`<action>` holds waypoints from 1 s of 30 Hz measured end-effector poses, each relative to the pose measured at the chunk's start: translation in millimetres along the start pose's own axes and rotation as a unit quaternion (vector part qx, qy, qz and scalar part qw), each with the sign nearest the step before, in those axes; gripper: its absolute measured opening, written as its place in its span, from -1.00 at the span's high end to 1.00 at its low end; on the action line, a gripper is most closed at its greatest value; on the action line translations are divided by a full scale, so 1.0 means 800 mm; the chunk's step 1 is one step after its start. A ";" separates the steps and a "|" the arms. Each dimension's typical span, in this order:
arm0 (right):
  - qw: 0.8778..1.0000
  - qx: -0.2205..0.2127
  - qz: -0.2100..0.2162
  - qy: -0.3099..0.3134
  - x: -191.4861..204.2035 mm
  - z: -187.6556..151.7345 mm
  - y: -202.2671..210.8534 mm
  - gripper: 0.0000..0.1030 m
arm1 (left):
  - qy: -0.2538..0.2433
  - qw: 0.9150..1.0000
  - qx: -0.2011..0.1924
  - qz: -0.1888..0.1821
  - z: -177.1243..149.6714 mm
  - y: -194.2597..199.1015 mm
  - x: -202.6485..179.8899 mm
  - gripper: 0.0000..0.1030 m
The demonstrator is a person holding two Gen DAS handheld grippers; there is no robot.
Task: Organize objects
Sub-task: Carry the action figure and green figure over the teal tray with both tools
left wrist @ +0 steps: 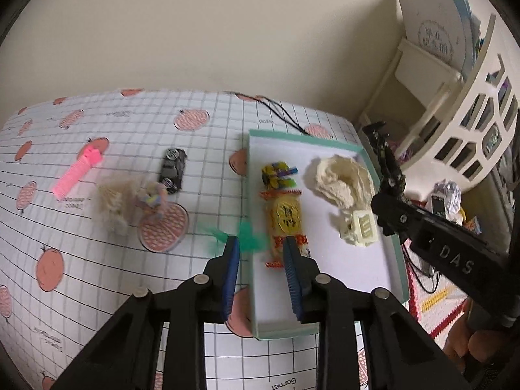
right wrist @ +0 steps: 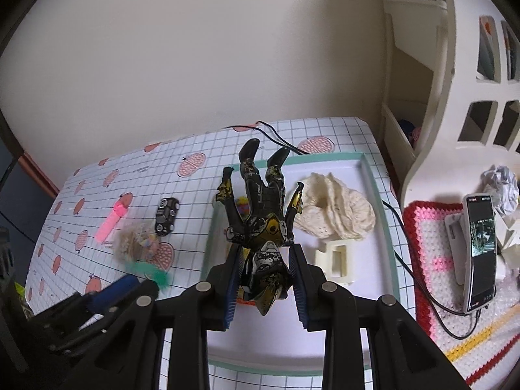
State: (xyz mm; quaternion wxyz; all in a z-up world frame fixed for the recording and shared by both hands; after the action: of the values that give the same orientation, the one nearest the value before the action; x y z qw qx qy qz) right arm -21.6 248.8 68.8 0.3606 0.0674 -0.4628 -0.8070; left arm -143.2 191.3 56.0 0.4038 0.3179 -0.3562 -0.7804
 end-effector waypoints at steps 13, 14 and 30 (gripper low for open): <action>0.999 0.041 -0.016 -0.005 -0.019 -0.023 -0.038 0.40 | 0.030 0.998 0.040 -0.022 -0.021 -0.041 0.000 0.56; 0.999 0.042 -0.016 -0.005 -0.019 -0.024 -0.039 0.40 | 0.036 0.998 0.040 -0.021 -0.021 -0.041 0.006 0.56; 0.998 0.067 -0.018 -0.003 -0.019 -0.039 -0.059 0.40 | 0.106 0.993 0.050 0.008 -0.027 -0.059 0.096 0.38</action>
State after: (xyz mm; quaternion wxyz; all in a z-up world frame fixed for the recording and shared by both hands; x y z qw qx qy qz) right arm -20.9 251.4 10.4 0.3388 0.0972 -0.5154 -0.7811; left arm -181.6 138.6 -10.1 0.4289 0.4157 -0.3528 -0.7203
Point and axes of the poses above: each gripper's, at about its wrist camera, not at the fingertips, and y roughly against the way its jaws point, x to its left, z to its top, the point moved 8 cm from there along -y, roughly the way its jaws point, and after that the axes turned 3 degrees about -y, right-handed, at the moved point
